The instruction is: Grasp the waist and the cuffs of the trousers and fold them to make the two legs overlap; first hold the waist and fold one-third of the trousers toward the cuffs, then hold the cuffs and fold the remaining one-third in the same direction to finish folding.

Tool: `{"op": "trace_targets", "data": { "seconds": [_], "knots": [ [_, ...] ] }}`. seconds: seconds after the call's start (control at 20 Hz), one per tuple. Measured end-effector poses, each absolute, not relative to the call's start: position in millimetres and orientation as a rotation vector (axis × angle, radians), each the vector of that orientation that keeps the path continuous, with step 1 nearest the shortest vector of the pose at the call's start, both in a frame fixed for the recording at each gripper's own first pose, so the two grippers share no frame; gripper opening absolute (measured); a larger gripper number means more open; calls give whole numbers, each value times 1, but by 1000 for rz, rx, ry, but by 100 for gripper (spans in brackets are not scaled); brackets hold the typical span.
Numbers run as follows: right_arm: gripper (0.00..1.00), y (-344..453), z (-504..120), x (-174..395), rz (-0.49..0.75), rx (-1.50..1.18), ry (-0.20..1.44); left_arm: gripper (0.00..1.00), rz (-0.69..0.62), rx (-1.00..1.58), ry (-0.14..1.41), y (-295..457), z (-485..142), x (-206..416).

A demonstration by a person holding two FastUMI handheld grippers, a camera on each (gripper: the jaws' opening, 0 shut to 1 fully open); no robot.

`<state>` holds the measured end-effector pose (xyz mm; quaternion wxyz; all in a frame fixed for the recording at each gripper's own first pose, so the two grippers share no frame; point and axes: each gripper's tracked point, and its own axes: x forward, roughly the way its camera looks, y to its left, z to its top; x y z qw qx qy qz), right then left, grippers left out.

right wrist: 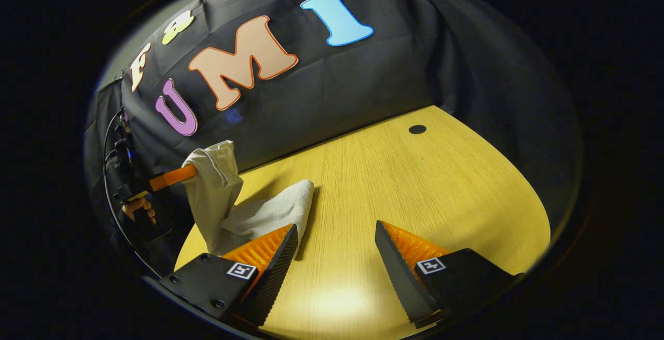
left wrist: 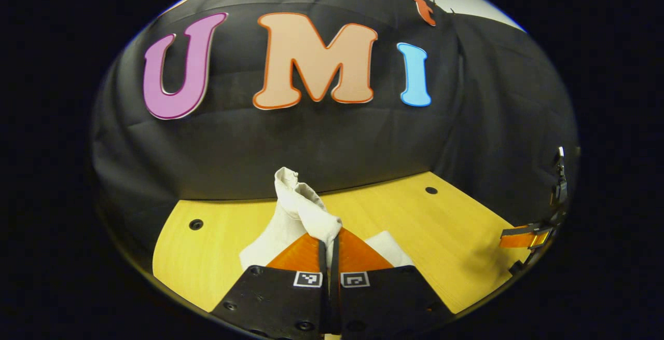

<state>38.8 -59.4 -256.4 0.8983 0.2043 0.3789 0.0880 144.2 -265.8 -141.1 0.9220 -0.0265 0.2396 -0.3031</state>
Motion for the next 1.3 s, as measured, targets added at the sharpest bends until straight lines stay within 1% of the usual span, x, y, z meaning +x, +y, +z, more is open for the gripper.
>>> {"op": "trace_targets", "data": {
  "seconds": [0.15, 0.35, 0.5, 0.65, 0.75, 0.8, 1.0, 1.3],
  "knots": [
    [96, -65, -260, 35, 181, 427, 792, 0, -676, -53, 515, -298, -156, 126],
    [96, -68, -264, 31, 195, 423, 803, 0, -721, -21, 576, -331, -195, 96],
    [96, -69, -263, 29, 213, 415, 805, 0, -726, 21, 635, -340, -223, 74],
    [96, -65, -263, 29, 232, 411, 810, 0, -745, 23, 648, -349, -234, 59],
    [96, -61, -261, 29, 245, 395, 803, 11, -750, 10, 622, -347, -224, 51],
    [96, -58, -259, 29, 251, 381, 795, 22, -752, -5, 598, -349, -221, 54],
    [96, -30, -233, 39, 281, 306, 705, 98, -662, -21, 481, -314, -182, 63],
    [96, 29, -171, 57, 321, 155, 513, 96, -473, -60, 341, -219, -124, 76]
  ]
}}
